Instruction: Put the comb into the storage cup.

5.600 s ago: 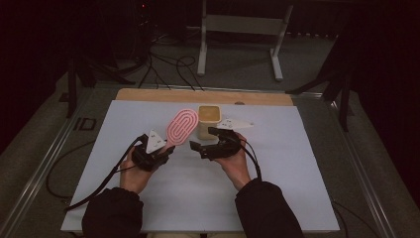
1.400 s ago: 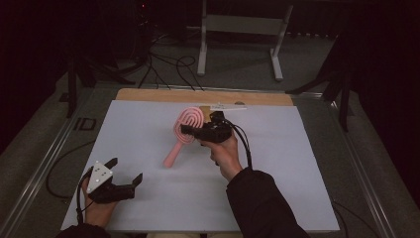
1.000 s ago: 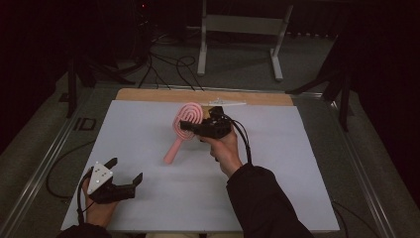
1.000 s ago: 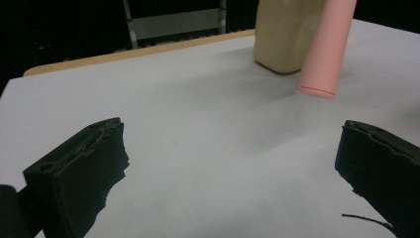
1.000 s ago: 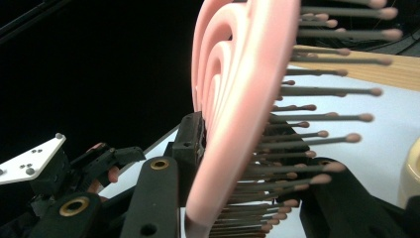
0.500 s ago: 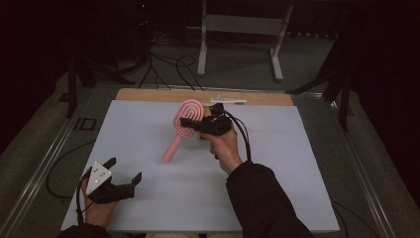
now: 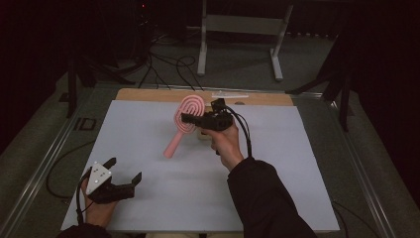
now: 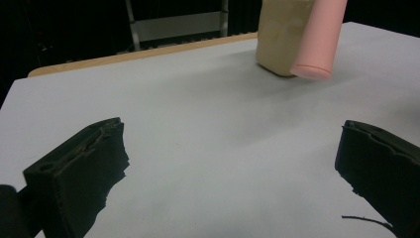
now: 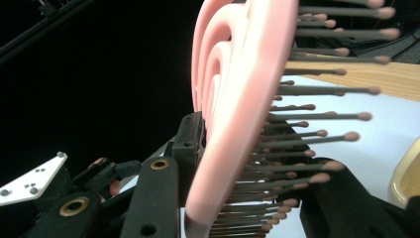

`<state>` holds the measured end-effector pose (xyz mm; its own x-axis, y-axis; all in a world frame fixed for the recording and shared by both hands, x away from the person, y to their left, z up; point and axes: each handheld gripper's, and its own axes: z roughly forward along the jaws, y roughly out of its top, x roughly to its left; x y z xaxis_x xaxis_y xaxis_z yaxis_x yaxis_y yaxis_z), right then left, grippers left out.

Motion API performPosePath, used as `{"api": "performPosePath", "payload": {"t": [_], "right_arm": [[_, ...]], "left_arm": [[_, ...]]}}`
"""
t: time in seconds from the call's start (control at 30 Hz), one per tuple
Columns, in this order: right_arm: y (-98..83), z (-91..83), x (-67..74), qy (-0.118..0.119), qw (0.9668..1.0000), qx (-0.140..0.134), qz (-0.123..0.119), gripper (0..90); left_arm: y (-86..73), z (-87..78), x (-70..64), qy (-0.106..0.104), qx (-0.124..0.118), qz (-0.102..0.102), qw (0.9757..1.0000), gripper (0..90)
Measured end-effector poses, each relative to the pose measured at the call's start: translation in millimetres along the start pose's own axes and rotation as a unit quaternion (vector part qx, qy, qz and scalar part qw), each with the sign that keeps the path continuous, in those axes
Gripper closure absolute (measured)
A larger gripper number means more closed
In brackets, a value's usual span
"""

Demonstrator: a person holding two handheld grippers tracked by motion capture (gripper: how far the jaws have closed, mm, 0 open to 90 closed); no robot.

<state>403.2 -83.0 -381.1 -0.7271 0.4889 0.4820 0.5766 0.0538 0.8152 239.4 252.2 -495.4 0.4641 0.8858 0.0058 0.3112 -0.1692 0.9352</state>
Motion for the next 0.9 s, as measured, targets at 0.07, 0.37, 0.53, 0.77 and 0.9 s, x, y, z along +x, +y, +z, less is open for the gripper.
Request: {"api": "performPosePath", "payload": {"t": [0.07, 0.37, 0.53, 0.77, 0.9], "right_arm": [[1.1, -0.5, -0.5, -0.001, 1.0000, -0.001, 0.000, 63.3], [10.1, -5.2, -2.3, -0.001, 1.0000, -0.009, -0.002, 63.3], [14.5, -6.9, -3.6, -0.002, 0.9999, -0.012, -0.003, 63.3], [18.8, -8.8, -6.3, -0.009, 0.9998, -0.015, -0.004, 63.3], [22.2, -10.6, -7.7, -0.010, 0.9998, -0.019, -0.003, 63.3]], "left_arm": [[-0.1, 0.2, -0.1, 0.000, 0.001, 0.000, 1.0000, 0.1], [-0.2, 0.5, -0.4, 0.000, 0.001, 0.001, 1.0000, 0.1], [-0.1, 0.4, -0.5, 0.000, 0.000, 0.001, 1.0000, 0.1], [-0.3, 0.6, -0.7, 0.001, 0.002, 0.002, 1.0000, 0.1], [-0.2, 0.4, -1.0, 0.001, 0.001, 0.002, 1.0000, 0.1]]}}
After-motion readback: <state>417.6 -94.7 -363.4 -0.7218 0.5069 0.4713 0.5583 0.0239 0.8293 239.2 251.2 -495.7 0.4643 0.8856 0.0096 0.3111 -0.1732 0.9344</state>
